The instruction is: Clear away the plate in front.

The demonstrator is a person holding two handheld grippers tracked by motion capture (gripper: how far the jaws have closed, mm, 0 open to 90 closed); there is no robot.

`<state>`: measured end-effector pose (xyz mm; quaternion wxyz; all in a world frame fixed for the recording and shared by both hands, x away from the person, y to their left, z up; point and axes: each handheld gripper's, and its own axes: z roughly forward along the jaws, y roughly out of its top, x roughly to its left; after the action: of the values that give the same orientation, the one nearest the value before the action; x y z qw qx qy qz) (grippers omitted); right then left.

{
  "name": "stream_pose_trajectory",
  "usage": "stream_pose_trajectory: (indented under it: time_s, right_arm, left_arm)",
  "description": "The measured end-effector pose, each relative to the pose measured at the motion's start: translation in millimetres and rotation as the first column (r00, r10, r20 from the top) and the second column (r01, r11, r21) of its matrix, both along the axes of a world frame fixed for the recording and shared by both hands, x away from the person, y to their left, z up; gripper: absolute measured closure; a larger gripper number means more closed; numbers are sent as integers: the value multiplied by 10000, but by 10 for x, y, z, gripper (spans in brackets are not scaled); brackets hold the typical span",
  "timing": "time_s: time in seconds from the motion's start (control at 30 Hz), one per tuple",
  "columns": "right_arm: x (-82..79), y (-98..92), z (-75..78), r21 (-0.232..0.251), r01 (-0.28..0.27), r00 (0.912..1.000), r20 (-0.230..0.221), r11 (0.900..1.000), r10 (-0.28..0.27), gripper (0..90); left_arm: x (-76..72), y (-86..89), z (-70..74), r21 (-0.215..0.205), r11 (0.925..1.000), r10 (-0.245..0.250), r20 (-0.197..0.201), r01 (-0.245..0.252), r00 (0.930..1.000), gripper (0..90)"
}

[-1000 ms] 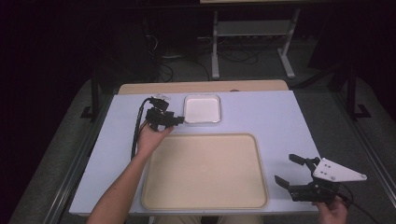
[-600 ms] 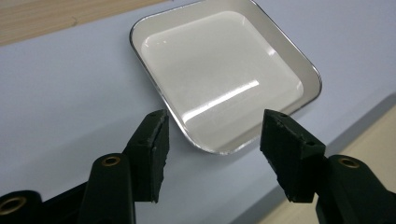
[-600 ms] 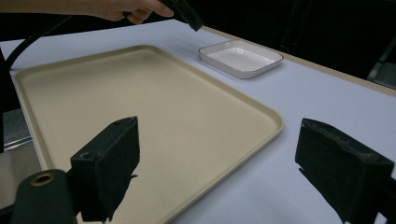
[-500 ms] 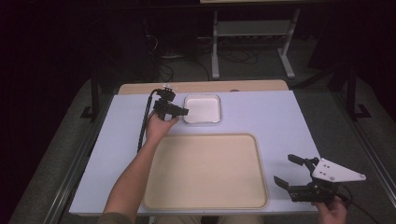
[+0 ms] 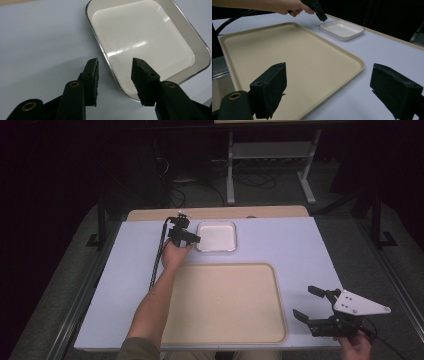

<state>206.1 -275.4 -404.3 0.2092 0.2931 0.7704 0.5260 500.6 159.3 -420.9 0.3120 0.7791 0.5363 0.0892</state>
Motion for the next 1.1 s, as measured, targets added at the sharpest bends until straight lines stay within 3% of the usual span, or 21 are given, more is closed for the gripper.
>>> stream_pose_trajectory:
  time_s: [0.17,0.27,0.43,0.67,0.73,0.87,0.97,1.1]
  right_arm:
    - [2,-1,-3,-10,-46,10000,-3,10000,46,129]
    - [2,12,-4,-68,-116,9999,-43,9999,116,129]
    - [-1,22,1,-148,-145,9999,5,9998,145,129]
    - [2,9,-1,-73,-115,9999,0,9999,115,129]
    - [2,13,-2,-77,-111,9999,-2,9999,111,129]
    - [5,27,-4,-151,-195,9998,-16,9997,195,129]
    - [10,27,-4,-127,-187,9998,-7,9997,187,129]
    - [22,25,-11,-108,-207,9998,-25,9997,206,129]
  left_arm:
    - [29,-21,-87,-71,9997,227,-332,-229,9992,601]
    - [51,-5,-121,-602,9965,549,-602,-585,9967,640]
    - [75,1,-165,-486,9957,753,-774,-792,9942,698]
    - [91,5,-183,-651,9929,939,-882,-998,9917,721]
    - [97,3,-196,-843,9914,917,-1022,-1004,9905,780]
    - [89,-19,-199,-749,9909,1062,-805,-1122,9911,811]
    - [99,-7,-214,-1115,9859,1153,-880,-1248,9894,841]
    - [117,10,-239,-1637,9738,1415,-1092,-1582,9839,881]
